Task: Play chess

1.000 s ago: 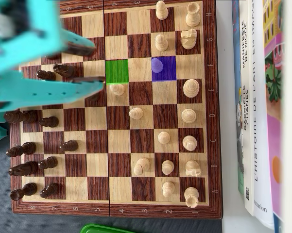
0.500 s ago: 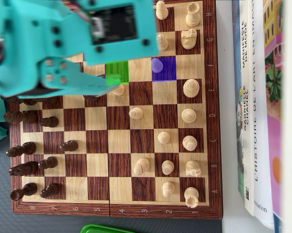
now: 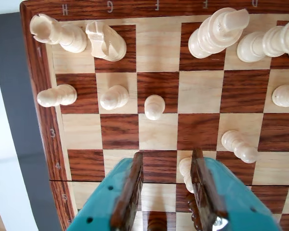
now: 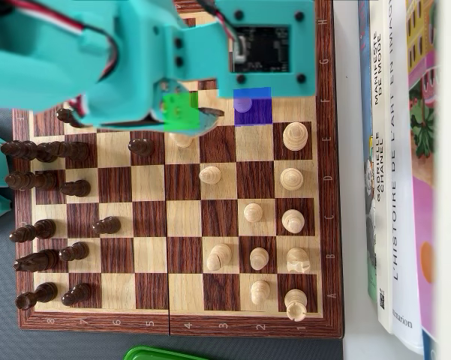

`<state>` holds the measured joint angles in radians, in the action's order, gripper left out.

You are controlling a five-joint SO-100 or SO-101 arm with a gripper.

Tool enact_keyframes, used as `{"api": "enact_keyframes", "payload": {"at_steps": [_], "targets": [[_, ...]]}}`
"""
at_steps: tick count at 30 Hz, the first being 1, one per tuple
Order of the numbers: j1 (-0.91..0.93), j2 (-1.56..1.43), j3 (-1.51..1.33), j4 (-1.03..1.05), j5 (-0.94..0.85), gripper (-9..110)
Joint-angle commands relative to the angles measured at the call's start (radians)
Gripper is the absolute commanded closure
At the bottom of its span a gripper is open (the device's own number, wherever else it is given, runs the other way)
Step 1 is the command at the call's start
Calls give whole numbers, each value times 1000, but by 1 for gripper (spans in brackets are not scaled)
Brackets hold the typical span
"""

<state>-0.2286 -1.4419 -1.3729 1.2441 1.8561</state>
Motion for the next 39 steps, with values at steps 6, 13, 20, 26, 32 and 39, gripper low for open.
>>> {"api": "enact_keyframes", "payload": {"at_steps": [6,13,20,26,32,39], "targets": [[-17,61,91,-8,46,86],[-15,153,169,-8,46,86],[-5,212,199,-8,46,86],[-5,216,199,-8,46,86],[-3,227,196,-9,46,86],[-6,272,198,-55,46,86]]}}
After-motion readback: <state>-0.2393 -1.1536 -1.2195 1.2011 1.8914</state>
